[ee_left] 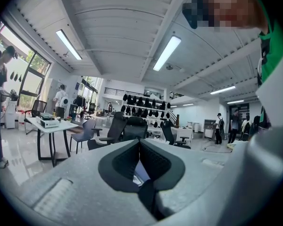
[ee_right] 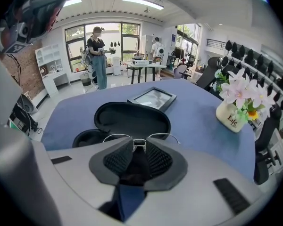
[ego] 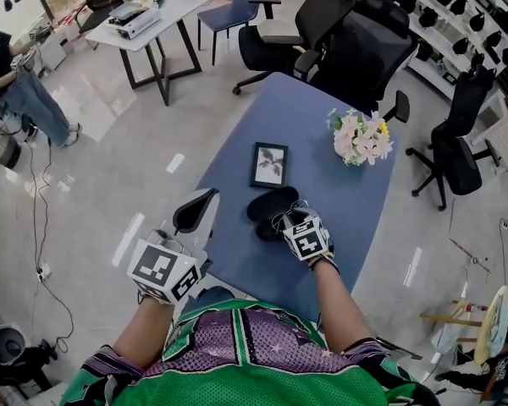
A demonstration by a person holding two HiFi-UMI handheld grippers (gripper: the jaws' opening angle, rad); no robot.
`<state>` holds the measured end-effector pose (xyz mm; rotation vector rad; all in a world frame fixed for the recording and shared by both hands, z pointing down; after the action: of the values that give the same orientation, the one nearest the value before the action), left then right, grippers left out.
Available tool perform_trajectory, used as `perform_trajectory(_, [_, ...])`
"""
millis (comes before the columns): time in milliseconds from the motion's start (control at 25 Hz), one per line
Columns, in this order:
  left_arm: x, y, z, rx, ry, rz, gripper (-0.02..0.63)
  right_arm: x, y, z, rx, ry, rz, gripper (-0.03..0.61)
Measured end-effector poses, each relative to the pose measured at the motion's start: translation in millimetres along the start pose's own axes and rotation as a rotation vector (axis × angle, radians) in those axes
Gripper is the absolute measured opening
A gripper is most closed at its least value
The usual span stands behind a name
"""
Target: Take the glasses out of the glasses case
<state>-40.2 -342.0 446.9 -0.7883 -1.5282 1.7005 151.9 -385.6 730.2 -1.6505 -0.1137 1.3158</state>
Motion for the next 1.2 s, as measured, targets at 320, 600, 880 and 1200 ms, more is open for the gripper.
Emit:
perform_trajectory(320, [4.1, 4.4, -3.2, -0.016, 0.001, -0.013, 0.015, 7.9, 7.6, -3.8, -0.012, -0.013, -0.037, 0.083])
perform_trajectory(600, [8.4, 7.8, -10.8, -0.02, 0.007, -0.024, 0.015, 24.2, 17.4, -3.4, -0.016, -0.016, -0.101, 0.083])
perform_trajectory(880, [18.2, 11.8, -14.6, -0.015, 0.008, -0.032, 0.015, 35.6, 25.1, 3.0, -0.035, -0.014, -0.124, 0.083])
perform_trajectory(1200, [25.5, 27.2, -7.6, -0.022, -0.013, -0.051, 0.016, 55.2, 45.1, 1.0, -0.076, -0.073, -0.188, 0.083])
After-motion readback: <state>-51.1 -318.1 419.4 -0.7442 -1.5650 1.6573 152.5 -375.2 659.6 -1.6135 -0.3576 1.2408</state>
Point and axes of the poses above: the fingertips, and each gripper's own axes: x backward along the fingers, z to its left, y out of its top, the point moved 2 cm from there along x, backward along the fingers, and after that the axes turned 7 degrees about -z, right-handed, at the moved point
